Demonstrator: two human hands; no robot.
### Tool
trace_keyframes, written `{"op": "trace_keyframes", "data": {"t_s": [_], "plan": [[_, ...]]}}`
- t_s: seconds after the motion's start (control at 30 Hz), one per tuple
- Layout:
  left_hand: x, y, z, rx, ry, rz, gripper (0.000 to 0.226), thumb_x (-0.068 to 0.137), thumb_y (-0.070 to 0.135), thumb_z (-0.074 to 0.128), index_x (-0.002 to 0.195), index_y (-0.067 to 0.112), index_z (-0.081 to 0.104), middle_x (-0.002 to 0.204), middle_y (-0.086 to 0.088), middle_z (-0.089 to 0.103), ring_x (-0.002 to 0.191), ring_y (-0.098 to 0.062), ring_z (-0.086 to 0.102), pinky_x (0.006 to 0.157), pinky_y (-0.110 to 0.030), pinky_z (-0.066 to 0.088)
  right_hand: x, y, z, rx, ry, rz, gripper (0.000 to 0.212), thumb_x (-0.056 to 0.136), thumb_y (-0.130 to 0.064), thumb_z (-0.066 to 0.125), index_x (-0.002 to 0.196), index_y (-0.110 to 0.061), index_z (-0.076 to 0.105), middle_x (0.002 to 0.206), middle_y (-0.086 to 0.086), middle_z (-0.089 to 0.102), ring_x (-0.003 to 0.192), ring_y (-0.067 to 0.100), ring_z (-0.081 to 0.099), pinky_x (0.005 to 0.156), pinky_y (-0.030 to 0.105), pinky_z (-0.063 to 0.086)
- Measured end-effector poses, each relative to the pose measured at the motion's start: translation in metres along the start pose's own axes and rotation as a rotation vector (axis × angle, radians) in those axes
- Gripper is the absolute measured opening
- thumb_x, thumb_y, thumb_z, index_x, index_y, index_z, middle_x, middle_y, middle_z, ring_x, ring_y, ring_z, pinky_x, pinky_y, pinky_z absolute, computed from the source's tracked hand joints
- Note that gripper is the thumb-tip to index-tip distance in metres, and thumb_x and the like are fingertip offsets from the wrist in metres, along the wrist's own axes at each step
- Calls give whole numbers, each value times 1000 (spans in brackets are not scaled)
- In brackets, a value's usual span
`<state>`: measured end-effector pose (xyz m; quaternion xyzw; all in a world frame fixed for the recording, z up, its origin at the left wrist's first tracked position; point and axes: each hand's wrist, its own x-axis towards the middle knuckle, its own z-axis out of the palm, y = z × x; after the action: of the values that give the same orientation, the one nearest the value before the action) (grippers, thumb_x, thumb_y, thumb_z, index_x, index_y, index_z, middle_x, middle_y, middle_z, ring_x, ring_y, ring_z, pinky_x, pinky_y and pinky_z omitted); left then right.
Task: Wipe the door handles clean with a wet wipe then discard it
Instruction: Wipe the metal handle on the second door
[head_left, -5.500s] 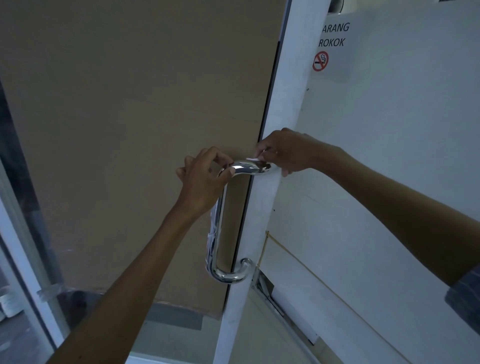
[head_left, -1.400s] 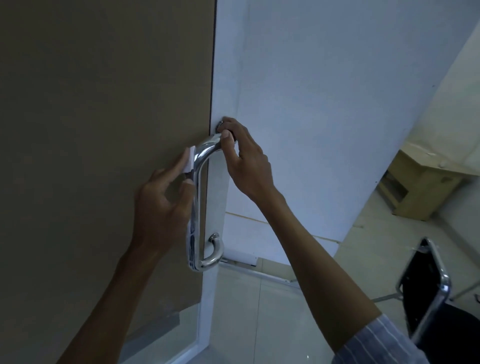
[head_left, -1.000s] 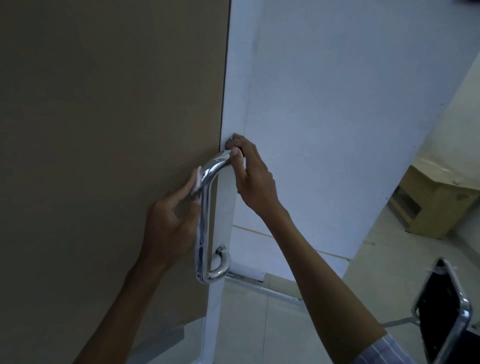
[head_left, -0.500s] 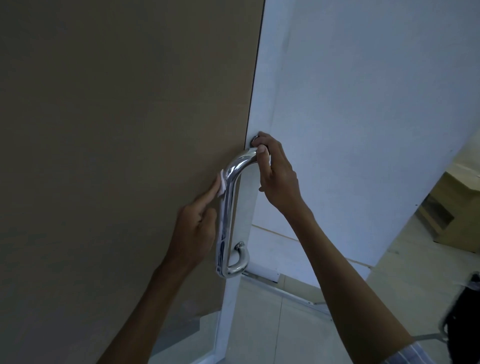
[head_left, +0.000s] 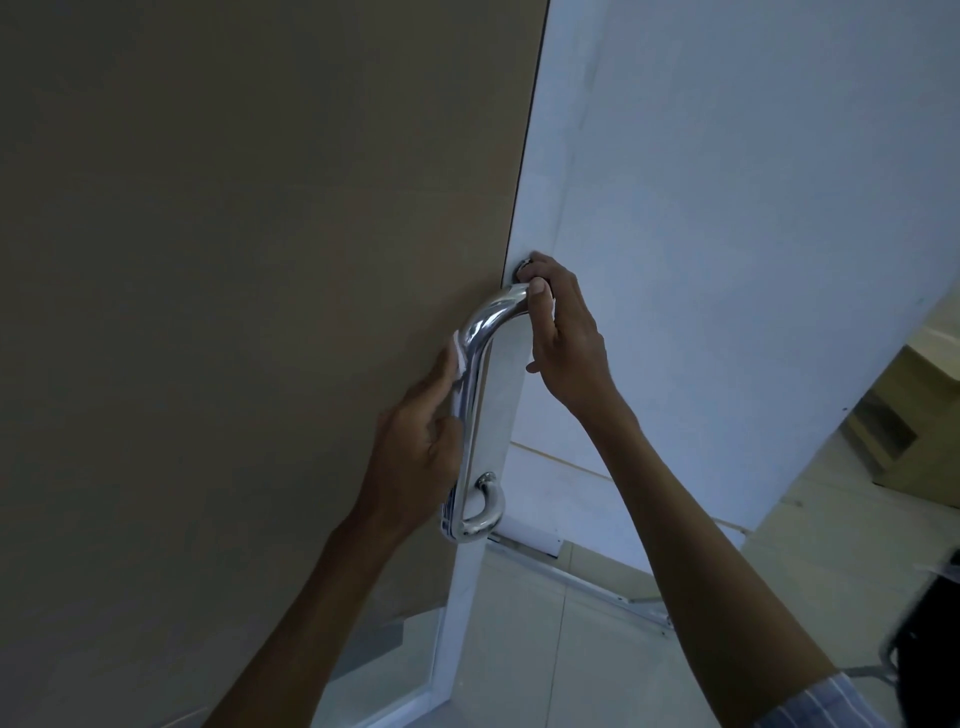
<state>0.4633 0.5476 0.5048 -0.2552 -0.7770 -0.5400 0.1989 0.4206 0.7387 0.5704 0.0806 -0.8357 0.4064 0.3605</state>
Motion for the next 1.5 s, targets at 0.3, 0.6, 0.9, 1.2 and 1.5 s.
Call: {"op": "trace_keyframes", "data": {"t_s": [0.3, 0.6, 0.9, 1.2, 1.5], "plan": [[26, 4, 13, 359, 34, 374, 75, 90, -10, 45, 161, 0, 27, 171, -12, 22, 160, -18, 18, 129, -41, 25, 1, 3, 0, -9, 8, -14, 28, 114, -41, 35, 128, -31, 57, 134, -21, 54, 111, 8, 63, 67, 53, 63], [53, 22, 13, 470, 83, 401, 64, 91, 3, 42, 155, -2, 42, 162, -14, 43, 151, -20, 37, 127, -28, 21, 6, 10, 0, 33, -9, -1, 31, 111, -44, 37, 130, -32, 59, 141, -28, 51, 123, 10, 62, 69, 43, 64], [84, 40, -2, 126, -26, 158, 42, 101, 13, 45, 135, 22, 68, 74, -10, 69, 60, -16, 59, 62, -30, 50, 6, 2, -2, 44, -37, 97, 26, 111, -45, 38, 128, -42, 57, 142, -34, 49, 114, 9, 64, 83, 49, 60], [35, -11, 3, -194, 62, -168, 46, 103, 19, 53, 91, 59, 72, 67, 4, 59, 61, -8, 44, 60, -28, 38, 4, 3, 0, 79, -39, 94, 26, 111, -48, 39, 130, -42, 56, 135, -43, 48, 117, 12, 63, 86, 51, 61], [14, -13, 9, -345, 111, -224, 30, 102, 32, 52, 79, 27, 71, 73, 16, 63, 72, 0, 54, 71, -27, 45, 5, 7, 3, 120, -15, 106, 28, 112, -42, 41, 134, -35, 56, 145, -21, 50, 120, 8, 60, 53, 33, 62]]}}
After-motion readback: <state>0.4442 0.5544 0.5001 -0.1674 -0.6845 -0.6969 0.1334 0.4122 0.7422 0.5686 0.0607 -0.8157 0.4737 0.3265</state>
